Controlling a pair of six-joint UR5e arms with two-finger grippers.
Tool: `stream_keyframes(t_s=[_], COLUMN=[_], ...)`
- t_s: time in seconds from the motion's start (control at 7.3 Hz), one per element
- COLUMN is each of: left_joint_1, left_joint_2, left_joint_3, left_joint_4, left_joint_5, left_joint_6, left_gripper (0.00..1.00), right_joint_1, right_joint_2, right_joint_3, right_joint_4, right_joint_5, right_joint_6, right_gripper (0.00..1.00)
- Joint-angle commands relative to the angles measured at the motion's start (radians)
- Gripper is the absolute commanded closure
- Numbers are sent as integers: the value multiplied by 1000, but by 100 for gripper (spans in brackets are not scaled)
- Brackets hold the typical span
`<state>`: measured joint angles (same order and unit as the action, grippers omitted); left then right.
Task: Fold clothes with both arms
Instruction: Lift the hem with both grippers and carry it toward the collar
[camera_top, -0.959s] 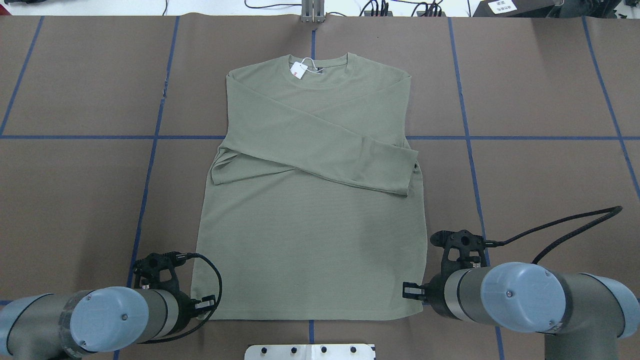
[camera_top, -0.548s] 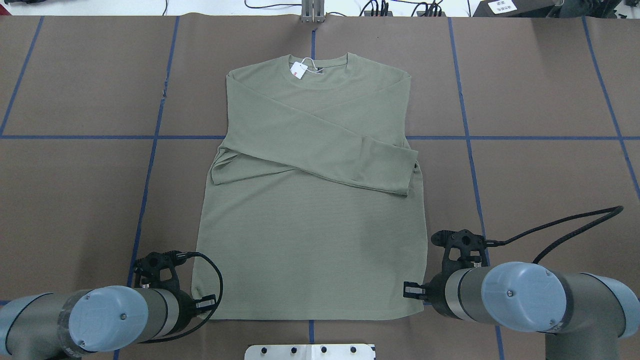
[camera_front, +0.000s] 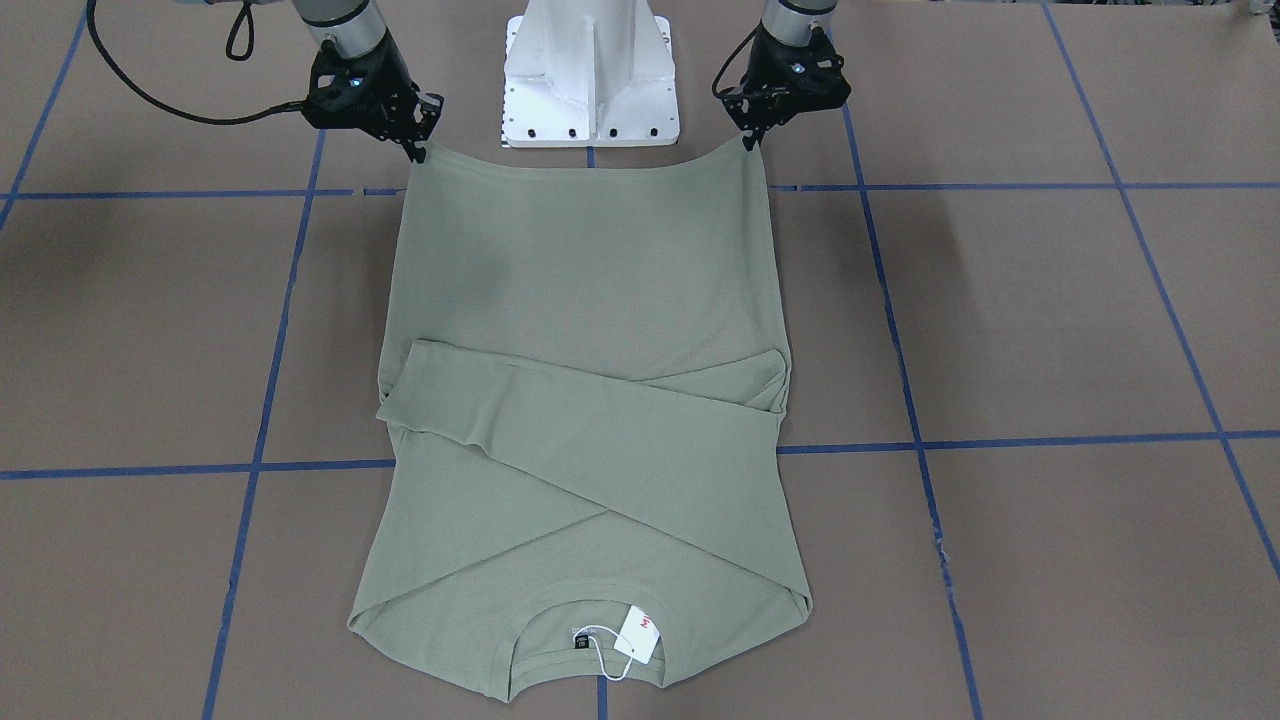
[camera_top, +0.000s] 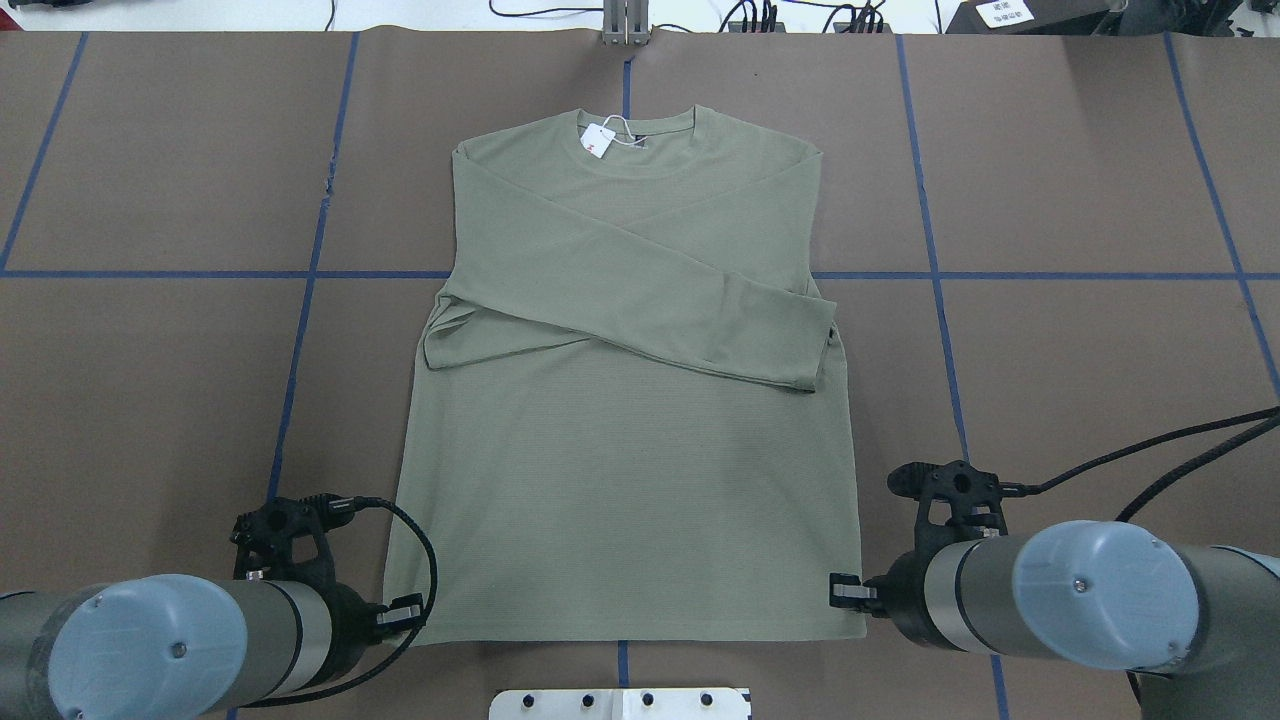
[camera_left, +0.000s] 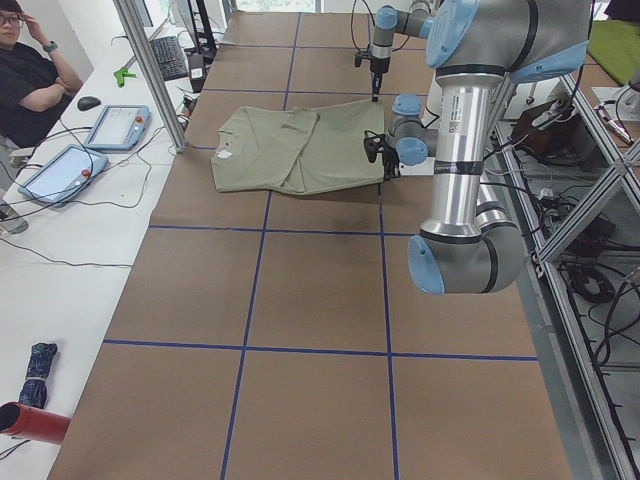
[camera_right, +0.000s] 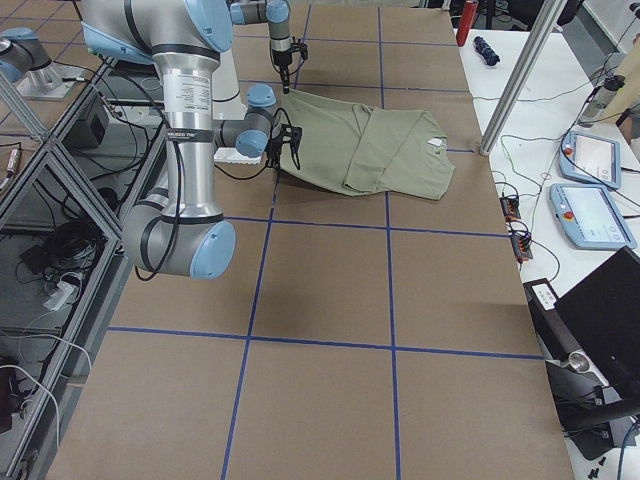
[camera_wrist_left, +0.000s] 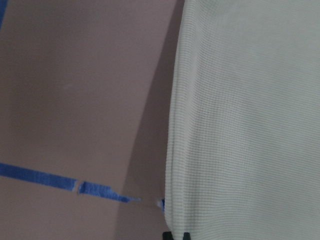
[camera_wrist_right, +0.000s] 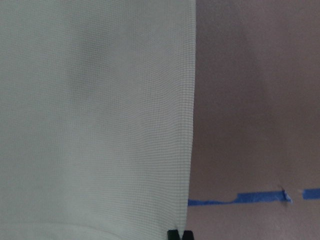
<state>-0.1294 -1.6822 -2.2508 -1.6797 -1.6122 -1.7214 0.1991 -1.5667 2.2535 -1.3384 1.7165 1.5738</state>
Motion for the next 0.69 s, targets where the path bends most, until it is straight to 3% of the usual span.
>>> stream_keyframes(t_s=[0.0,0.27,0.55], left_joint_1=[48,143,197], left_joint_2=[-1,7,36], left_joint_3=[-50,-108,-241], left_joint_4=[26,31,127], left_joint_5=[0,0,-2], left_joint_6=[-3,-47,-47], left_gripper=[100,100,100], right_joint_1=[-26,-21,-21], right_joint_2=[-88,-140,-168], right_joint_3=[119,188,225], right_joint_4=[1,1,1], right_joint_5=[75,255,291], right_joint_6=[-5,-5,-5], right_gripper=[100,100,100])
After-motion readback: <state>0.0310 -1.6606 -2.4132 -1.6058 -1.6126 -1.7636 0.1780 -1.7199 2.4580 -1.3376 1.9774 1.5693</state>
